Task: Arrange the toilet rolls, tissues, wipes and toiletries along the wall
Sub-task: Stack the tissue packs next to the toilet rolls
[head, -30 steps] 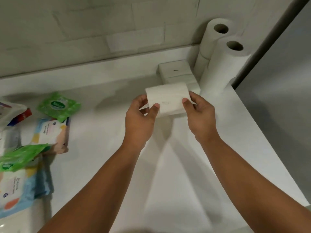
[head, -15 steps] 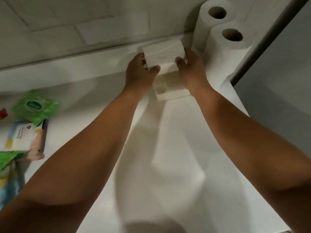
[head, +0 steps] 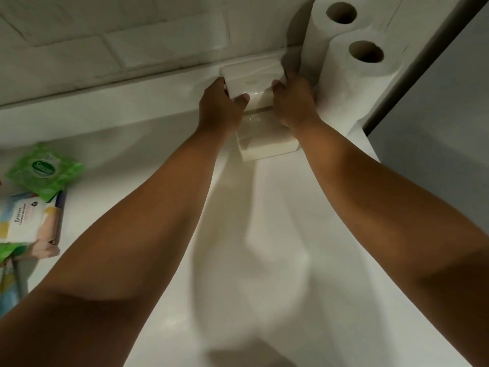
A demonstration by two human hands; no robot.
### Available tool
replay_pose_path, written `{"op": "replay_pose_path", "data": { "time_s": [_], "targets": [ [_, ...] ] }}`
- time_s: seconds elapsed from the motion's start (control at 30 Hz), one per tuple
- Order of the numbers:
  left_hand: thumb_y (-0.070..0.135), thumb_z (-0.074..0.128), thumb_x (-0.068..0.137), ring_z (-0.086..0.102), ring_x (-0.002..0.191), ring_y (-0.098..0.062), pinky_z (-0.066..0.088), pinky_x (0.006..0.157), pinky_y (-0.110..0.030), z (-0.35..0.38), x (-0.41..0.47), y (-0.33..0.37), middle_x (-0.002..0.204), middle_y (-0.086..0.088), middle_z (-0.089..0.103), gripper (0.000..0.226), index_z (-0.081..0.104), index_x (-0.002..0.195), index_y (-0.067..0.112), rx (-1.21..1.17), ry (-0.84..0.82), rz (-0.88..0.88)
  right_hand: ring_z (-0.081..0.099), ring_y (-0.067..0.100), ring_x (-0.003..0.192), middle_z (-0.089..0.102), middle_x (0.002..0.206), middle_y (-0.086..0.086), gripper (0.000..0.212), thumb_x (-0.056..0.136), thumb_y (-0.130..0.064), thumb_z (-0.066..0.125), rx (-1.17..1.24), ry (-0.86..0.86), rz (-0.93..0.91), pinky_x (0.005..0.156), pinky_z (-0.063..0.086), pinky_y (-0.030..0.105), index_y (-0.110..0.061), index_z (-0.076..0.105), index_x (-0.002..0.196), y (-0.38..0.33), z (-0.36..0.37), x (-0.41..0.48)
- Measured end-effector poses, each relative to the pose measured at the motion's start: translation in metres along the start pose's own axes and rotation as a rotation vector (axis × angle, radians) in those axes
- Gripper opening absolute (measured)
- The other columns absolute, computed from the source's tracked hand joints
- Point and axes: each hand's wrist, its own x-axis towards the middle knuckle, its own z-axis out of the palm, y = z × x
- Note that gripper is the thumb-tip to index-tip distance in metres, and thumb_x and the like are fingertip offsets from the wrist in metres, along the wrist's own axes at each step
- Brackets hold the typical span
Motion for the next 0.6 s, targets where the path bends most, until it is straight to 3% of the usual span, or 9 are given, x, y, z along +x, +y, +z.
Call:
{"op": "replay_pose_path", "data": {
  "time_s": [0.1,0.23,0.3,0.4,0.5,0.6],
  "targets": [
    [0.032,0.071,0.079,0.069,0.095,-0.018,0.057,0.088,-0.037,0.001,-0.001,0.003,0.103,-0.001,0.072,0.038,0.066,0.11,0.011,-0.008,-0.011,0.016,0.056,0.018,0.093,0.055,0.099,0.004,0.03,0.103,-0.024,0.044,-0.091,0.012,-0.014,0.075,0.041,0.022,-0.009,0.053,0.127,-0.001,-0.002,0.0],
    [0.048,0.068,0.066,0.07,0.096,-0.021,0.057,0.089,-0.046,0.001,0.005,-0.005,0.104,-0.006,0.073,0.057,0.065,0.108,0.009,-0.036,-0.017,-0.021,0.06,0.024,0.105,0.061,0.115,0.012,0.032,0.103,-0.022,0.043,-0.151,-0.003,-0.016,0.08,0.044,0.024,-0.007,0.05,0.131,-0.006,-0.006,-0.005],
    [0.05,0.07,0.07,0.065,0.112,-0.024,0.053,0.099,-0.045,-0.004,-0.001,0.0,0.122,-0.011,0.068,0.068,0.06,0.123,0.009,-0.036,-0.03,-0.064,0.057,0.027,0.118,0.059,0.127,0.013,0.04,0.102,-0.021,0.043,-0.166,0.012,-0.047,0.094,0.047,0.028,-0.008,0.042,0.14,-0.009,-0.007,-0.01],
    [0.04,0.067,0.089,0.05,0.134,-0.022,0.041,0.112,-0.036,-0.017,-0.016,0.011,0.147,-0.013,0.051,0.072,0.042,0.147,0.008,0.041,-0.039,-0.037,0.045,0.025,0.135,0.048,0.145,0.008,0.051,0.1,-0.021,0.047,-0.211,0.067,-0.15,0.112,0.038,0.035,-0.012,0.034,0.148,-0.013,-0.006,-0.024],
    [0.04,0.061,0.095,0.057,0.124,-0.013,0.04,0.099,-0.02,-0.035,-0.035,0.015,0.142,-0.004,0.057,0.056,0.048,0.143,0.014,0.091,0.005,0.02,0.041,0.027,0.137,0.044,0.148,0.008,0.051,0.094,-0.023,0.053,-0.271,0.102,-0.274,0.113,0.037,0.041,-0.012,0.042,0.144,-0.012,-0.002,-0.051],
    [0.036,0.062,0.095,0.064,0.108,-0.007,0.047,0.091,-0.015,-0.059,-0.068,0.014,0.125,0.005,0.066,0.04,0.061,0.13,0.017,0.006,0.098,0.076,0.04,0.03,0.137,0.044,0.147,0.012,0.047,0.09,-0.027,0.054,-0.335,0.116,-0.401,0.111,0.037,0.037,-0.012,0.053,0.134,-0.013,0.004,-0.085]
  ]
}}
